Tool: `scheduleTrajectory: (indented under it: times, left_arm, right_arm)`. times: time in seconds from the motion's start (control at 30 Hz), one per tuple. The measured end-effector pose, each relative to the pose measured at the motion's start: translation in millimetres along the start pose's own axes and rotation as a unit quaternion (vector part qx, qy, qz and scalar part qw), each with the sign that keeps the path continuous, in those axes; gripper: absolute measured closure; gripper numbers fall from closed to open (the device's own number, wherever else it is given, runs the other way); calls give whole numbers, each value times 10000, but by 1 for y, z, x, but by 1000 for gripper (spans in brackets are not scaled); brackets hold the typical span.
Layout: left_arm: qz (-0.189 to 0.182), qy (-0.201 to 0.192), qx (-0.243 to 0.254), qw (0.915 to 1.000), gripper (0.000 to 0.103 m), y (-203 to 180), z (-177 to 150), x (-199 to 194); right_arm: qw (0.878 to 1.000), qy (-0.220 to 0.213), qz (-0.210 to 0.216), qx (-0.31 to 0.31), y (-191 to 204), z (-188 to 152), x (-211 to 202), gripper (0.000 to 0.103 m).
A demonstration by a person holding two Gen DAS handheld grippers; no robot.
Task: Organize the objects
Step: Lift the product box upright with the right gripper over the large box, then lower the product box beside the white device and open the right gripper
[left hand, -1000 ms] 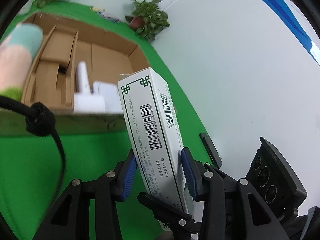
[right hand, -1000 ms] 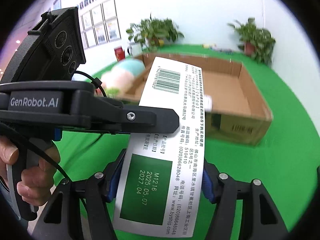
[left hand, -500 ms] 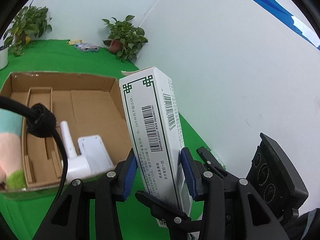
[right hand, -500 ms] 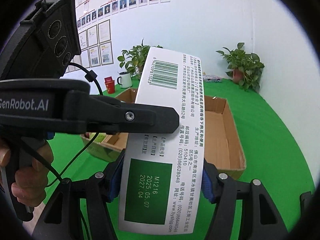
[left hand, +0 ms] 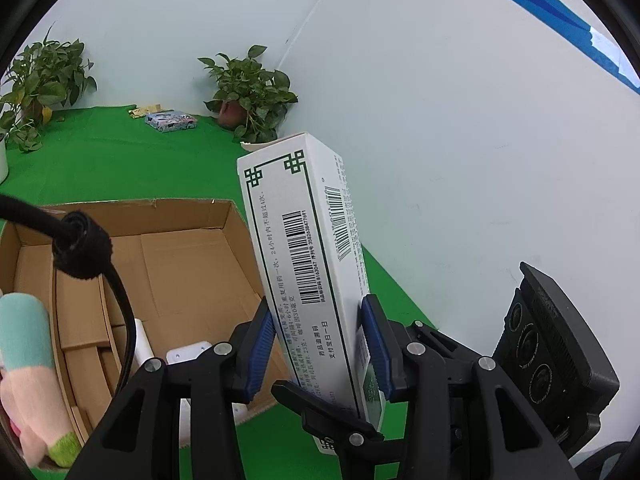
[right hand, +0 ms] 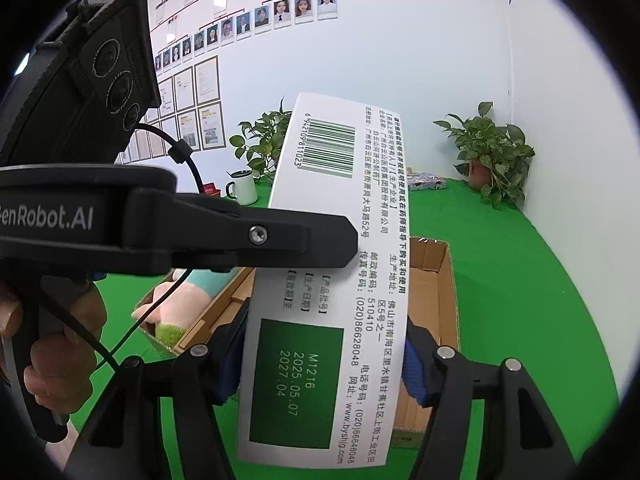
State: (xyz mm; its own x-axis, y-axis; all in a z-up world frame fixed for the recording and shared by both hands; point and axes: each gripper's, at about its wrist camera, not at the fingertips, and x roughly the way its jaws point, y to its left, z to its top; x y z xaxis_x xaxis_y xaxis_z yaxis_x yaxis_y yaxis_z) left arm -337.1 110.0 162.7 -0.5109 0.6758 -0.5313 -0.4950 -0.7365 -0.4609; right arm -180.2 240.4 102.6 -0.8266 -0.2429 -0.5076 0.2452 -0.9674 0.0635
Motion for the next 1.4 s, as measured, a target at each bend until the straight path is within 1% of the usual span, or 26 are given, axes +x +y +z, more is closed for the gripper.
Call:
scheduleTrajectory:
  times: [0.1, 0.2, 0.23, 0.3, 0.43, 0.57, 0.73, 0.87, 0.97, 1.07, 1.17, 1.3, 1.4]
  left_arm:
    - [54, 122, 9, 9999, 62, 6, 7, 16]
    - [72, 281, -69, 9996, 62, 21, 10, 41]
    - [70, 314, -92, 9994, 62, 30, 4, 49]
    - [38, 445, -271, 9986, 62, 38, -16, 50]
    - [89, 796, -565, 9952, 62, 64, -24, 87]
    - [140, 1148, -741, 9905, 62, 87, -34, 122]
    - [145, 1460, -922, 9849, 62, 107, -44, 158]
    - [96, 1616, -1030, 9814, 62, 117, -51, 178]
    - [-8, 1663, -1124, 9797, 62, 125, -53, 184]
    - [57, 1726, -1090, 9789, 62, 128, -55, 187]
    - [28, 1759, -1160, 9775, 62, 133, -59, 190]
    - [24, 1779, -1101, 9779, 60, 133, -58, 198]
    - [9, 1801, -985, 9787, 58, 130, -55, 202]
  right_arm:
    - [9999, 105, 53, 110, -11, 2, 8, 41]
    - [9994, 268, 98, 183, -20, -2, 20, 41]
    - [9992, 341, 105, 202, -22, -4, 25, 41]
    - [9982, 536, 128, 241, -27, -11, 35, 41]
    - [9943, 969, 256, 366, -42, -24, 62, 41]
    - [9882, 1365, 378, 588, -52, -38, 80, 41]
    - [9801, 1746, 455, 828, -63, -56, 96, 40]
    - [9744, 2006, 486, 895, -68, -65, 105, 40]
    - [9723, 2138, 462, 825, -67, -65, 109, 39]
    - [9684, 2257, 604, 872, -74, -63, 121, 37]
    - [9673, 2307, 614, 855, -74, -65, 124, 36]
    - [9687, 2220, 616, 919, -76, -68, 121, 35]
    - [9690, 2125, 771, 998, -78, -67, 117, 34]
